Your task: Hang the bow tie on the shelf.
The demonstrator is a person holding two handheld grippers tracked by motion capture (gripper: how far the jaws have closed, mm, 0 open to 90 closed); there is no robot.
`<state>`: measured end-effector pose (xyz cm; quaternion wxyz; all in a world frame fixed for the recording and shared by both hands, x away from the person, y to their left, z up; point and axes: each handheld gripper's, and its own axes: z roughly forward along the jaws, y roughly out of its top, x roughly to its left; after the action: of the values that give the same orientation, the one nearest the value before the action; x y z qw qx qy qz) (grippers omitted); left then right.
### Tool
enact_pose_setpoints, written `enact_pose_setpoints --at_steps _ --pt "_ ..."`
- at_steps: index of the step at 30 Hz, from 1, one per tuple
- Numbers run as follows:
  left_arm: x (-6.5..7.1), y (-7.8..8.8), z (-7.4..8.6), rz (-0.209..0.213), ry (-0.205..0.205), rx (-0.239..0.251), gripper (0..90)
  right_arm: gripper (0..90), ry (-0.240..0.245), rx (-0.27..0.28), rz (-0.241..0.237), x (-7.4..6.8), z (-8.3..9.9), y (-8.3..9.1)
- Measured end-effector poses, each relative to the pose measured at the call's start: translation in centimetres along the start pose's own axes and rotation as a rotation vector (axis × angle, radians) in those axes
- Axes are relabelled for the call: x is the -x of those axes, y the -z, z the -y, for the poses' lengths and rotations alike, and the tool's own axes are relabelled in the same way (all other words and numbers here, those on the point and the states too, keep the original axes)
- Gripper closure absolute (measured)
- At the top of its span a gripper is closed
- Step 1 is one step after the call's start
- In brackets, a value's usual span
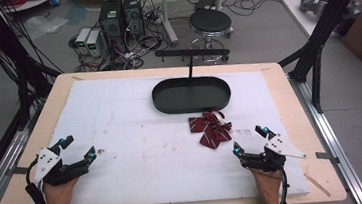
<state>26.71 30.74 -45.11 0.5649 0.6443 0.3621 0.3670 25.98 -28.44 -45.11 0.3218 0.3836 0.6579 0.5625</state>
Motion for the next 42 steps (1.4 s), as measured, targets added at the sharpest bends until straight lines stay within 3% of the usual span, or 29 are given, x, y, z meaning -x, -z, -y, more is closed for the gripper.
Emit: enact_pose_setpoints --at_steps 17,24,27,36,42 --pt "-0.4 -0.6 0.0 0.001 0.024 0.026 14.6 3.0 -0.002 0.004 0.015 0.0 0.0 0.0" --pt "-0.5 -0.7 -0.1 0.002 0.023 0.03 14.6 3.4 -0.054 -0.079 0.001 0.5 -0.4 -0.8" --pt "-0.7 -0.6 -0.2 0.004 0.029 0.034 14.6 4.4 -0.02 -0.061 0.005 0.3 -0.6 -0.8" --pt "-0.7 -0.8 0.0 0.016 0.037 0.022 14.6 4.3 0.01 -0.119 -0.02 0.1 -2.9 -1.1" --pt "-0.6 -0.8 0.0 0.01 0.036 0.021 14.6 4.2 0.019 -0.177 -0.042 0.3 -5.3 -2.3"
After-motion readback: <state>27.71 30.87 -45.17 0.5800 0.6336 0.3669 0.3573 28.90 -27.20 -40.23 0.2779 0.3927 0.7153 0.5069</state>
